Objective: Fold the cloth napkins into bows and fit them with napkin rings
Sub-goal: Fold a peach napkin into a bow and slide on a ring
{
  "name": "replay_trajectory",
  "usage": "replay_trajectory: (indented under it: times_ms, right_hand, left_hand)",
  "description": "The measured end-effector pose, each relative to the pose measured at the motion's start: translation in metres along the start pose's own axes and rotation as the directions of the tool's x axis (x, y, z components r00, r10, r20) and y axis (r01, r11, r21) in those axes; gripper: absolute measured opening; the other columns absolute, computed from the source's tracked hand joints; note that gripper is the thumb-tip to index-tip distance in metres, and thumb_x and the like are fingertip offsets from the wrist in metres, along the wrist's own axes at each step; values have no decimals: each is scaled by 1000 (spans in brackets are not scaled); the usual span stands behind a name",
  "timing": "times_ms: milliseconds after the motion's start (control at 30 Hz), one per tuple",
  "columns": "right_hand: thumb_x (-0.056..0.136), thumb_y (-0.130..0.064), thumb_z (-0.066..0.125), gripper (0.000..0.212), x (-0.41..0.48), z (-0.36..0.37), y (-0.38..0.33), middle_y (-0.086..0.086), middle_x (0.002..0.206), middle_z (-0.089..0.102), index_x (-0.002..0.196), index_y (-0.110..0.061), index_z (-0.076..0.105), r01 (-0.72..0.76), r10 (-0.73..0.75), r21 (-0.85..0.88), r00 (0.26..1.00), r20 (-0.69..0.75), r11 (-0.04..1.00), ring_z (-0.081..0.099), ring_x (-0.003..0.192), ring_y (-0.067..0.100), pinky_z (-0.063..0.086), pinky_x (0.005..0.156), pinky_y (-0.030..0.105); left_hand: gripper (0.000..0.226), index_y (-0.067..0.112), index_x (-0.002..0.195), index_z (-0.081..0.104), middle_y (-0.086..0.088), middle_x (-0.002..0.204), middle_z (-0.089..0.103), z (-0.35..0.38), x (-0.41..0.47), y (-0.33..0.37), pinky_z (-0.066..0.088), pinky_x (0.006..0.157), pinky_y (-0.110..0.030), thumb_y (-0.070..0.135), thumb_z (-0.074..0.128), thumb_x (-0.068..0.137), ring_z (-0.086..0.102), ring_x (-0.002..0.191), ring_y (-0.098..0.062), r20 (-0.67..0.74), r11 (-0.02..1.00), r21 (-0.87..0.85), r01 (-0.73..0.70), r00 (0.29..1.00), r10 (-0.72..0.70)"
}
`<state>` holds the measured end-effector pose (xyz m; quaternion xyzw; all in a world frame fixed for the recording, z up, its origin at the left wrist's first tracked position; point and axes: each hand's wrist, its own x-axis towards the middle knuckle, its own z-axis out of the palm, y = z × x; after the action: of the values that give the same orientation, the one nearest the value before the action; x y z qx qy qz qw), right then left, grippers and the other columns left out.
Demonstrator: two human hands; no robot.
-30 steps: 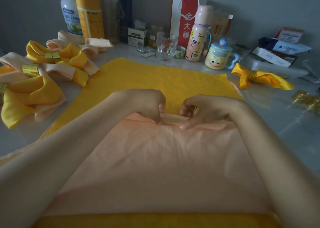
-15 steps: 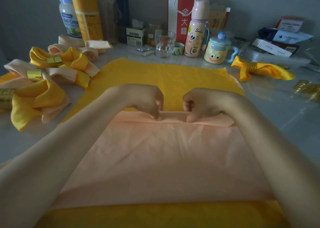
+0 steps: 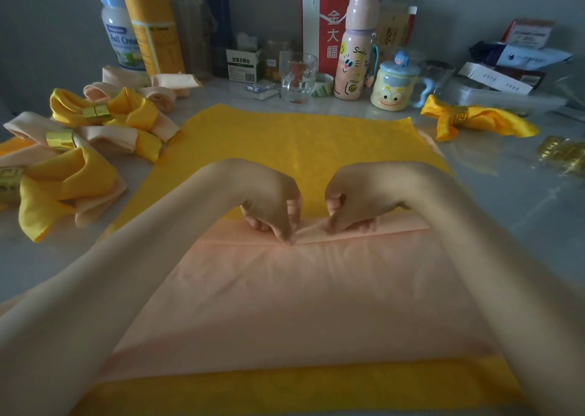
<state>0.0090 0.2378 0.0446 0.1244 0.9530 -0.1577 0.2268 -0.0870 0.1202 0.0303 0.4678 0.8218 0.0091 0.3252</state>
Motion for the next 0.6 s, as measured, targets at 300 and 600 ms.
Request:
replay_trajectory:
  times_ms: [300,600]
  right_hand:
    - [78,-19,74,22,-11,26,27,-7,71,54,96,-18,63,114,-57,280,977,-204,953,48,57,0,41,57,17]
    - [88,-31,62,20,-22,46,39,-7,106,56,103,-20,71,212,-109,215,906,-410,953,51,106,9,39,94,23]
  left_hand:
    - [43,20,122,52,2,114,54,19,-13,1,36,69,-23,34,66,84,50,99,-16,-268,991,128,35,963,1]
    - [37,17,119,54,5,101,46,32,-16,-11,34,71,-22,30,64,85,44,91,-11,-355,999,26,-26,934,33]
